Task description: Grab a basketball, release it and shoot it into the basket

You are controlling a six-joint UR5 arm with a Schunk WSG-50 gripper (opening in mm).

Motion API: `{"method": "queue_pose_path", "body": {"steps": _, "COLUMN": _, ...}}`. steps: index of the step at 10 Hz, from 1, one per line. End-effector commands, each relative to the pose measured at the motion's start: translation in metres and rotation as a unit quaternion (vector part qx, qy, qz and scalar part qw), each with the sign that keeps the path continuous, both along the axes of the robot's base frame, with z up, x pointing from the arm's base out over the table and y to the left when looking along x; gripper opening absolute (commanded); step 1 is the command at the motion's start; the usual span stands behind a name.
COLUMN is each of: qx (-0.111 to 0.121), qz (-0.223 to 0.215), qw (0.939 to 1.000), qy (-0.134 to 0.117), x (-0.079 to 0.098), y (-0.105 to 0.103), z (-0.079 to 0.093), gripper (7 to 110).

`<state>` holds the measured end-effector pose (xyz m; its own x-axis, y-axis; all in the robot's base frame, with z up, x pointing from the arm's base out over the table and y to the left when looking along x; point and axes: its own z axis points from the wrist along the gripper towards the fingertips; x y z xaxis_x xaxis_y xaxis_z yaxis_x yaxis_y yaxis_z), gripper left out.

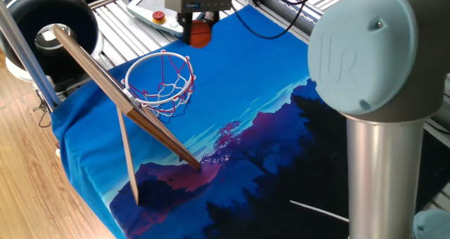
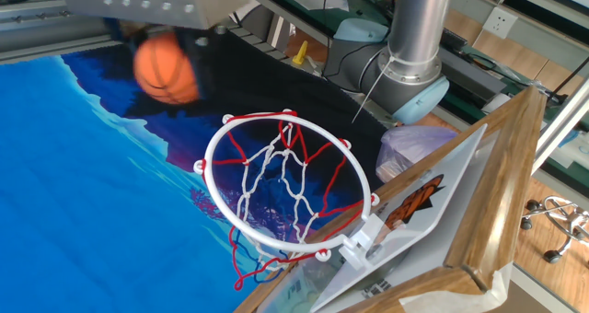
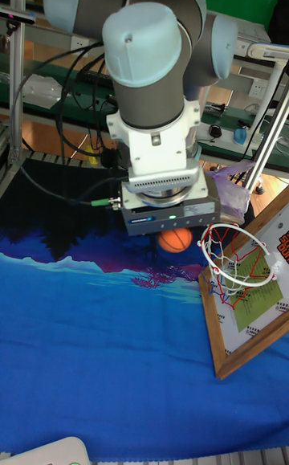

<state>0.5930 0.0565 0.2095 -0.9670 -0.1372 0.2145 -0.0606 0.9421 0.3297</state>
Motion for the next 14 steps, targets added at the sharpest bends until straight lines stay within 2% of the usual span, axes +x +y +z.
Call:
{"method": "queue_pose_path", "body": {"steps": 1, "qx": -0.069, "qz": 0.039, "qw": 0.9962, "qy": -0.036, "x": 0.009, "y": -0.05, "z": -0.012, "gripper": 7}}
{"method": "queue_pose_path", "body": {"steps": 2, "qx": -0.092, "qz": 0.05, "qw": 0.9935, "qy": -0.046, "x": 0.013, "y": -0.063, "z": -0.014, "gripper": 7}}
{"method": "queue_pose_path", "body": {"steps": 3, "qx": -0.088, "qz": 0.045, "qw": 0.9941, "qy": -0.045, "x": 0.013, "y": -0.06, "z": -0.014, "gripper": 7}}
{"method": "queue_pose_path", "body": {"steps": 4, "qx": -0.064, "qz": 0.028, "qw": 0.9971, "qy": -0.03, "x": 0.007, "y": -0.046, "z": -0.011, "gripper": 7}}
{"method": "queue_pose_path", "body": {"steps": 5, "qx": -0.001, "qz": -0.018, "qw": 0.9996, "qy": 0.022, "x": -0.01, "y": -0.007, "z": 0.005, "gripper": 7}}
{"method": "queue_pose_path", "body": {"steps": 6, "qx": 0.068, "qz": -0.068, "qw": 0.992, "qy": 0.081, "x": -0.023, "y": 0.039, "z": 0.029, "gripper": 7}}
{"method": "queue_pose_path", "body": {"steps": 7, "qx": 0.171, "qz": -0.14, "qw": 0.9626, "qy": 0.157, "x": -0.026, "y": 0.105, "z": 0.075, "gripper": 7}}
{"method": "queue_pose_path", "body": {"steps": 8, "qx": 0.277, "qz": -0.212, "qw": 0.915, "qy": 0.202, "x": -0.006, "y": 0.159, "z": 0.12, "gripper": 7}}
{"method": "queue_pose_path", "body": {"steps": 9, "qx": 0.354, "qz": -0.239, "qw": 0.8851, "qy": 0.186, "x": 0.017, "y": 0.187, "z": 0.146, "gripper": 22}}
{"method": "queue_pose_path", "body": {"steps": 10, "qx": 0.281, "qz": -0.212, "qw": 0.9274, "qy": 0.126, "x": 0.016, "y": 0.162, "z": 0.103, "gripper": 22}}
{"method": "queue_pose_path", "body": {"steps": 11, "qx": 0.199, "qz": -0.149, "qw": 0.9645, "qy": 0.089, "x": 0.001, "y": 0.12, "z": 0.067, "gripper": 66}}
{"method": "queue_pose_path", "body": {"steps": 12, "qx": 0.078, "qz": -0.093, "qw": 0.9912, "qy": 0.053, "x": -0.006, "y": 0.056, "z": 0.027, "gripper": 66}}
{"method": "queue_pose_path", "body": {"steps": 13, "qx": 0.025, "qz": -0.08, "qw": 0.9958, "qy": 0.037, "x": -0.003, "y": 0.029, "z": 0.014, "gripper": 66}}
{"method": "queue_pose_path", "body": {"steps": 14, "qx": 0.122, "qz": -0.088, "qw": 0.987, "qy": 0.057, "x": -0.006, "y": 0.068, "z": 0.038, "gripper": 22}}
